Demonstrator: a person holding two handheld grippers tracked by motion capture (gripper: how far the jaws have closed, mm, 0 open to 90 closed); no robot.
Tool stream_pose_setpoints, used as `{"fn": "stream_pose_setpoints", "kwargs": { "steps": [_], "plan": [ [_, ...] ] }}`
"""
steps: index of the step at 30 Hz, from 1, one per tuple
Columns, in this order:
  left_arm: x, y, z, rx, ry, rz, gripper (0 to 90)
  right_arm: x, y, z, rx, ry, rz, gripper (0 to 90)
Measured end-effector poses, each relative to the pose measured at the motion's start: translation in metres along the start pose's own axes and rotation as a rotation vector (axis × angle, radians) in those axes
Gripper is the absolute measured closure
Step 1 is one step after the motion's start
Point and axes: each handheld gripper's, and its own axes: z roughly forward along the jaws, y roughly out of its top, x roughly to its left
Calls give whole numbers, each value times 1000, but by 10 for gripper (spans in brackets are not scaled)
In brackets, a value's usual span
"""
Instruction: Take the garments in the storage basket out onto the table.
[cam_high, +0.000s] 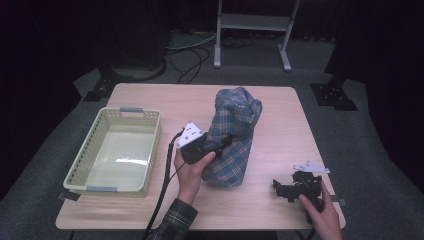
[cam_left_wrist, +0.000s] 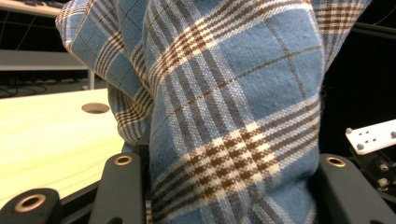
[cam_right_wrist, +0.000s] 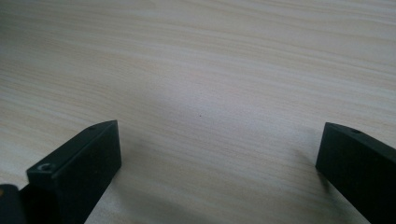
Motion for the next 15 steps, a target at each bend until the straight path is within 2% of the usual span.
{"fn": "stream_pose_setpoints", "kwargs": {
  "steps": [12, 15],
  "plan": [
    [3, -17, 13, 73, -5, -27, 482, 0, 0, 0, 1, 1, 0, 0],
    [4, -21, 16, 96, -4, -22, 480, 0, 0, 0, 1, 1, 1, 0]
  ]
}}
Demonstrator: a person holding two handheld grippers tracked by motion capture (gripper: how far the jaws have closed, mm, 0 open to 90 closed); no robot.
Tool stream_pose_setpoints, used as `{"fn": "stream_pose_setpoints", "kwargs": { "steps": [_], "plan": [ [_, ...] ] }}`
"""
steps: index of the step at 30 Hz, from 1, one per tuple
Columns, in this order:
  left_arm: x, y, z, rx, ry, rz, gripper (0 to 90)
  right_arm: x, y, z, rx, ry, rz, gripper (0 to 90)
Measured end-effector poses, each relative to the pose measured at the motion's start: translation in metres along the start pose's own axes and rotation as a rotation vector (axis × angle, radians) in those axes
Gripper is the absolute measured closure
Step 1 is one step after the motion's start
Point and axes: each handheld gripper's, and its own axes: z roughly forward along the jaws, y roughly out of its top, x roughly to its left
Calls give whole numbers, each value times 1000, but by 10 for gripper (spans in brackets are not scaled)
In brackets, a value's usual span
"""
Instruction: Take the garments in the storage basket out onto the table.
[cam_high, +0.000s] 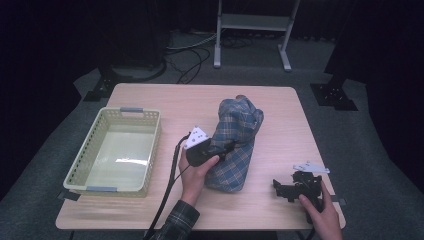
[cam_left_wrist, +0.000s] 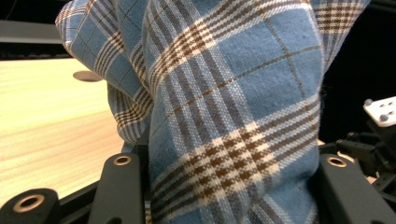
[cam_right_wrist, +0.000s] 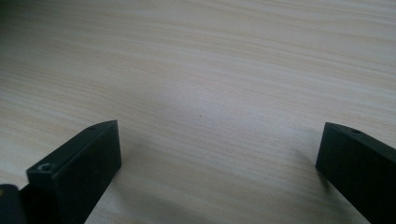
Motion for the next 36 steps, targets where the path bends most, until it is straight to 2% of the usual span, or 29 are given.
{"fn": "stream_pose_setpoints", "kwargs": {
  "steps": [10, 16, 21, 26, 36],
  "plan": [
    [1, -4, 9, 80, 19, -10, 478, 0, 0, 0, 0, 0, 0, 0],
    [2, -4, 15, 145, 28, -17, 470, 0, 0, 0, -1, 0, 0, 0],
    [1, -2, 22, 206, 42, -5, 467, 0, 0, 0, 1, 0, 3, 0],
    [2, -3, 25, 244, 45, -18, 462, 0, 0, 0, 0, 0, 1, 0],
    [0, 4, 37, 352, 60, -12, 460, 0, 0, 0, 0, 0, 2, 0]
  ]
}}
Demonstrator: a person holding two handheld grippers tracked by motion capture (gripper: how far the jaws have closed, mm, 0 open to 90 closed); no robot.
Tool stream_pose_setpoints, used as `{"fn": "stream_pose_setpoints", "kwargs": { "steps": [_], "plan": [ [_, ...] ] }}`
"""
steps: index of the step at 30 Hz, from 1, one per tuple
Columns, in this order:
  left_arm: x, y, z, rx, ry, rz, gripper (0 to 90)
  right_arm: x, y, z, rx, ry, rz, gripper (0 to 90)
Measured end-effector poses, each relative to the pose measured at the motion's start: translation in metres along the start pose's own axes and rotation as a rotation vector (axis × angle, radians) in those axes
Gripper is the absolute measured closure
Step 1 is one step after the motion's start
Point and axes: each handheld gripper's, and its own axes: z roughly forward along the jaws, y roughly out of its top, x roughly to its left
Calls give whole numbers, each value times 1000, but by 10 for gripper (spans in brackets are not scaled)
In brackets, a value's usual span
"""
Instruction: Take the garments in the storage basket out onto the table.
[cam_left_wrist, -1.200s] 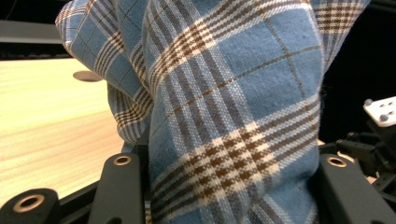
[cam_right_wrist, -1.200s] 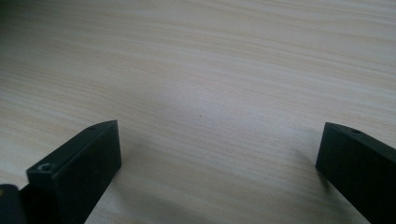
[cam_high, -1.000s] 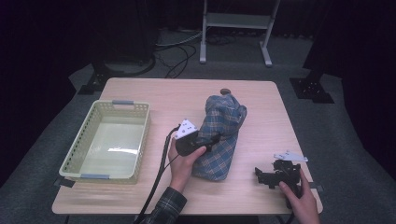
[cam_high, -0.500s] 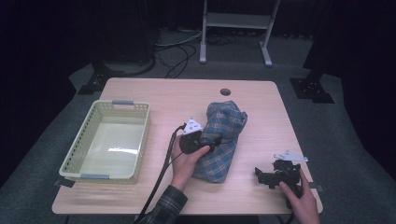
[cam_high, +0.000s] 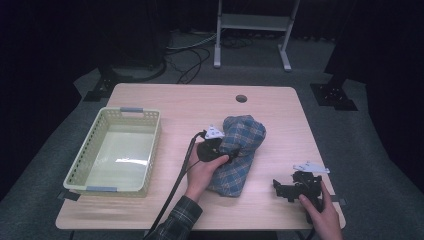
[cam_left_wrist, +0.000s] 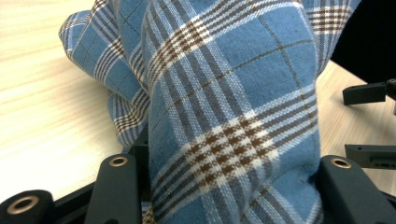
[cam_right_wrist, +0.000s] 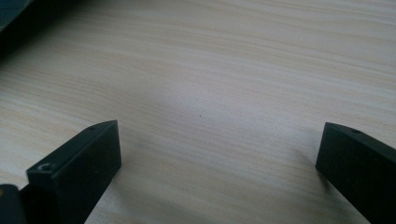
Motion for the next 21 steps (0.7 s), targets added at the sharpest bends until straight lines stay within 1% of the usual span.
{"fn": "stream_pose_setpoints", "kwargs": {
  "steps": [6, 10, 13, 16, 21],
  "plan": [
    [-3, 6, 6, 61, 11, 6, 458, 0, 0, 0, 0, 0, -1, 0],
    [-4, 8, 8, 87, 16, 4, 451, 0, 0, 0, 0, 0, -2, 0],
    [-5, 9, 10, 97, 15, 5, 436, 0, 0, 0, 0, 0, -2, 0],
    [-5, 10, 12, 107, 6, 9, 404, 0, 0, 0, 0, 0, -2, 0],
    [-7, 10, 15, 114, 10, 16, 372, 0, 0, 0, 0, 0, -2, 0]
  ]
}}
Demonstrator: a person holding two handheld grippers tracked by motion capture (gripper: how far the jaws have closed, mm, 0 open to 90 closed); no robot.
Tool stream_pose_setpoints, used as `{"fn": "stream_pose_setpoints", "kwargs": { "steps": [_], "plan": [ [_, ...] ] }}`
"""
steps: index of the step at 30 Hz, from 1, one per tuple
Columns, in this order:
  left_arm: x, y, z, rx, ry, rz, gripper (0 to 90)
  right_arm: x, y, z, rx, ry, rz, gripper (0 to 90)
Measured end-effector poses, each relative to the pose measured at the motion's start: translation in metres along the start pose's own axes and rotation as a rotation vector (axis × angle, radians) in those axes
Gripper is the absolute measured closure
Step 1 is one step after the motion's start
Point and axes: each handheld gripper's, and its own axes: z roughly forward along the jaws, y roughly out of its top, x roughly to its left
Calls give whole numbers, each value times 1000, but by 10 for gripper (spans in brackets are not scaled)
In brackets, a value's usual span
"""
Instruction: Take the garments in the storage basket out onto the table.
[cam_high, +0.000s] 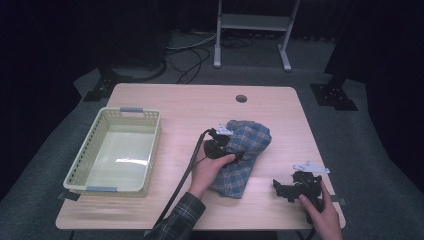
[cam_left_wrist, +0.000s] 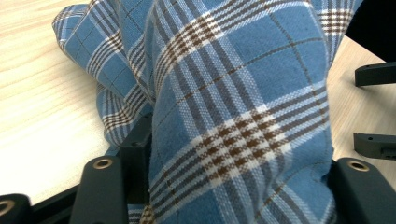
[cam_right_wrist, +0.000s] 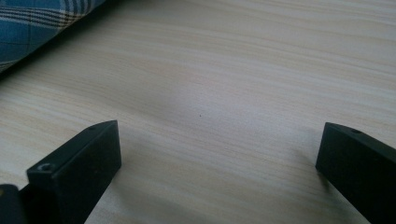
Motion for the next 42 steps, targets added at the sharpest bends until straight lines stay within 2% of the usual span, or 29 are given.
{"fn": "stream_pose_setpoints", "kwargs": {
  "steps": [7, 16, 18, 20, 22, 26, 34, 37, 42],
  "plan": [
    [-1, 0, 2, 9, 8, 13, 319, 0, 0, 0, 0, 0, 0, 0],
    [-5, 2, 6, 34, 6, 27, 185, 0, 0, 0, 0, 0, 0, 0],
    [-5, 2, 7, 33, 9, 17, 100, 0, 0, 0, 0, 0, 0, 0],
    [-5, 2, 6, 32, 14, 25, 84, 0, 0, 0, 0, 0, 0, 0],
    [-4, 2, 6, 30, 19, 22, 13, 0, 0, 0, 0, 0, 0, 0],
    [-5, 3, 4, 23, 27, 31, 14, 0, 0, 0, 0, 0, 0, 0],
    [-7, 8, -7, -54, -43, 24, 15, 0, 0, 0, -1, 0, -1, 0],
    [-8, 10, -13, -104, -70, 29, 15, 0, 0, 0, -1, 0, 0, 0],
    [-10, 14, -26, -232, -61, 55, 14, 0, 0, 0, 0, 0, 1, 0]
  ]
}}
